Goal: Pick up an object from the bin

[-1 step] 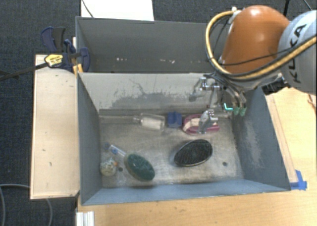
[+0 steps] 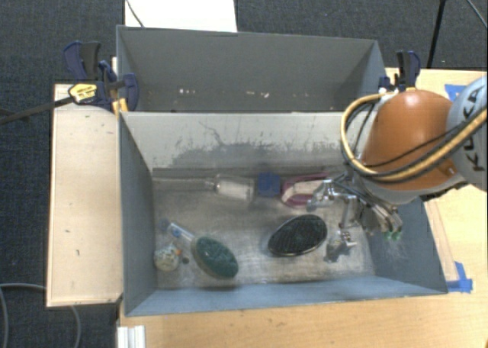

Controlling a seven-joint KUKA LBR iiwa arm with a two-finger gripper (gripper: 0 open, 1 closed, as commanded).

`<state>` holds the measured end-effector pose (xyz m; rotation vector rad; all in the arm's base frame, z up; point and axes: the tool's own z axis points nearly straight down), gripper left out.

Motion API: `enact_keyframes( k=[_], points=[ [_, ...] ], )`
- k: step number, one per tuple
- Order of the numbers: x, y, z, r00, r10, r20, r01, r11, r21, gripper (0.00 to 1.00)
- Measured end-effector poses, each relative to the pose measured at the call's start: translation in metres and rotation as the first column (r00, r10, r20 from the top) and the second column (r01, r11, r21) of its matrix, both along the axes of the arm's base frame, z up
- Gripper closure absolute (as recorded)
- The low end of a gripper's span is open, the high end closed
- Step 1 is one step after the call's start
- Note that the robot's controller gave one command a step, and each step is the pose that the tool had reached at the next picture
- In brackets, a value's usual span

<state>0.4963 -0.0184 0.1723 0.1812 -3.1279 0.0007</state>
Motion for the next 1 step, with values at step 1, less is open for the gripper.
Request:
enact_keyframes(
  k=[1],
  points=[
    [0.0265,0.0549,-0.0973,0.995,0.102,0.007,-0.102,0.995,0.004,0.0]
  ],
)
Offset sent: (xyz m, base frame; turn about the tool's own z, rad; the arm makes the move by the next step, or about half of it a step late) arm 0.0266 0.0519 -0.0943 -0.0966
